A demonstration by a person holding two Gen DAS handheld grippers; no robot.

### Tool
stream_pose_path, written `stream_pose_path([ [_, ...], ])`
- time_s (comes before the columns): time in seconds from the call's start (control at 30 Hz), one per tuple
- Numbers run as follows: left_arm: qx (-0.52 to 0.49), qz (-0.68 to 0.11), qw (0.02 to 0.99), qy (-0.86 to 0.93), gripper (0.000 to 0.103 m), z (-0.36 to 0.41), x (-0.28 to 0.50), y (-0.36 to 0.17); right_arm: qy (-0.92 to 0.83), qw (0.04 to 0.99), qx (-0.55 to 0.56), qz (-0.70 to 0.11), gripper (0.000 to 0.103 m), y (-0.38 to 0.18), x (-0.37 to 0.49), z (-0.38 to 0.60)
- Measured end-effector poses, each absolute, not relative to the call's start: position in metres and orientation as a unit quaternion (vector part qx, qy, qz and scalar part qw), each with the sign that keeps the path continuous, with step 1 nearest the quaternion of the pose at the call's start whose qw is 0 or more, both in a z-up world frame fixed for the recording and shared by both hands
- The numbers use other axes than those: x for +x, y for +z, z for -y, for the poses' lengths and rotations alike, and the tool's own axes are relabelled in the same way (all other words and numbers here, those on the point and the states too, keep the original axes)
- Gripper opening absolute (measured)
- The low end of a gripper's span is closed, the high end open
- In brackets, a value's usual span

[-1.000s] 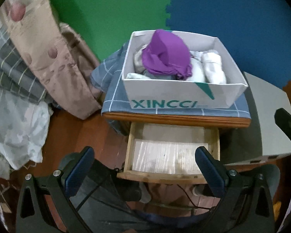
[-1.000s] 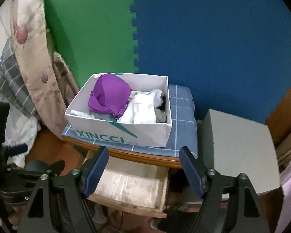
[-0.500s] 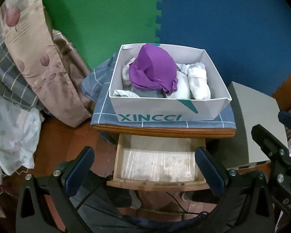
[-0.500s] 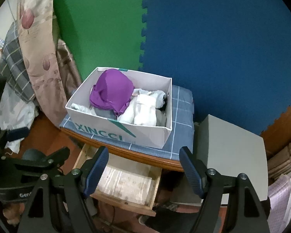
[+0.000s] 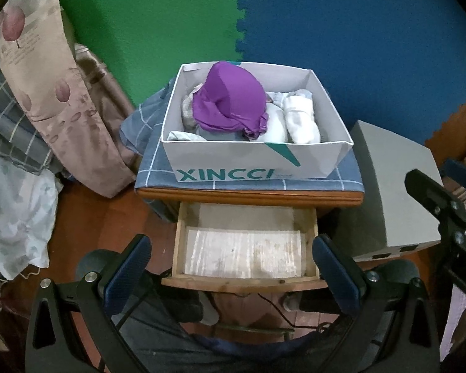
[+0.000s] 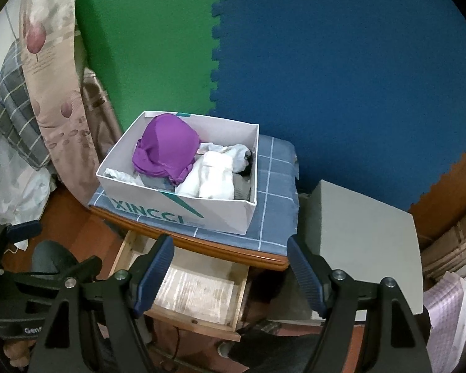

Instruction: Take underwear out of drawer

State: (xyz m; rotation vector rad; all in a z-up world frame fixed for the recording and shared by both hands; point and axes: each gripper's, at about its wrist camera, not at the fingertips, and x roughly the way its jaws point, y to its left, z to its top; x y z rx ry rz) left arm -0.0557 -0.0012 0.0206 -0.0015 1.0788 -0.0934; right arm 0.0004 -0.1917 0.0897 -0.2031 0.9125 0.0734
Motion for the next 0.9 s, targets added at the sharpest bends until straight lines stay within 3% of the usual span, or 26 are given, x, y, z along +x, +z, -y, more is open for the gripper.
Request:
stream_pose_path([
  [0.9, 0.014, -0.489, 0.872, -0.027, 0.103, 0.0033, -0.064, 0.0293, 0.053, 0.892, -0.096, -0.438, 0.077, 0.0904, -0.0018, 0.1865],
])
